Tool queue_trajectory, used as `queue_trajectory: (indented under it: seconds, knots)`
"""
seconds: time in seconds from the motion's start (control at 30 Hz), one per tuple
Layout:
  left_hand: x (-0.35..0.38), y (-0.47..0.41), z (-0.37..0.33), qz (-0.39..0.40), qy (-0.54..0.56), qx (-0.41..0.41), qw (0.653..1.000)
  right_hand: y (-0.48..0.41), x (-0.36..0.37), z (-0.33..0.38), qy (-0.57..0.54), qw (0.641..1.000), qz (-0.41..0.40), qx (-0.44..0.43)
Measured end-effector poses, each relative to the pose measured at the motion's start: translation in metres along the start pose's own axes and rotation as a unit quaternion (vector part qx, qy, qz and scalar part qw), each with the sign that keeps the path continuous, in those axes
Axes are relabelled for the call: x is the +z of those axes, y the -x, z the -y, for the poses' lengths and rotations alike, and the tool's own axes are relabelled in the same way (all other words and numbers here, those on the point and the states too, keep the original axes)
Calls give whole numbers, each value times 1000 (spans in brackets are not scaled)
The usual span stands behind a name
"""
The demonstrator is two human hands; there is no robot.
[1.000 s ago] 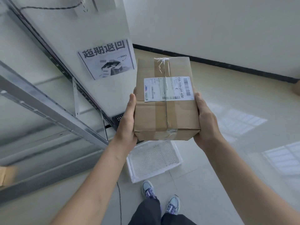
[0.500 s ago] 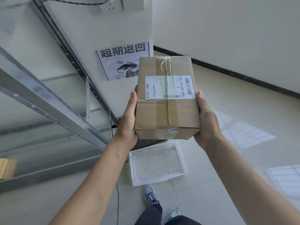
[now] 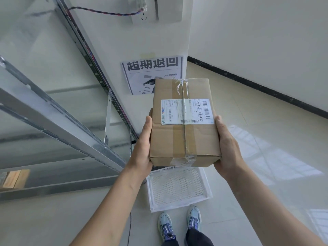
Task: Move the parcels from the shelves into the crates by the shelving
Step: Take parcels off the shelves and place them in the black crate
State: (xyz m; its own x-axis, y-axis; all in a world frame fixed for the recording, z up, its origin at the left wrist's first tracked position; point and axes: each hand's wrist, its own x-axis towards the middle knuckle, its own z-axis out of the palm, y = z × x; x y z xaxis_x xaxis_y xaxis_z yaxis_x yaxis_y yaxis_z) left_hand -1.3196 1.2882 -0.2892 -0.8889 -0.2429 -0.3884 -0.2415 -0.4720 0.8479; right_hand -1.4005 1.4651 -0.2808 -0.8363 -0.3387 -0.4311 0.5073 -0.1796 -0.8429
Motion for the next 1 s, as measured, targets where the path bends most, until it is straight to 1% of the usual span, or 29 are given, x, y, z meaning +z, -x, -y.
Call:
queue_trajectory:
  seconds: [0.1,0.33,0.57,0.67,0.8,0.93,1.0]
  knots:
    - [0,-5,5,-19,11,-7,1000,-14,-3,2,11,1000,22,12]
    - [-4,-22,28,-71,19,10,997,-50,-6,-12,31,996,74,34]
    - [-30,-38,54,-86,37,-23,995,-77,-3,-44,44,993,83,71]
    - [-50,-52,67,-80,33,-31,996,-95,0,-64,51,992,77,86]
    - [-81,-81,89,-73,4,4,997,-127,3,-100,63,991,80,81]
    - [-119,-127,127,-61,-4,-16,998,-171,-2,-146,97,987,109,62]
    - [-139,-151,152,-78,-2,-32,996,-198,-7,-174,126,983,121,56]
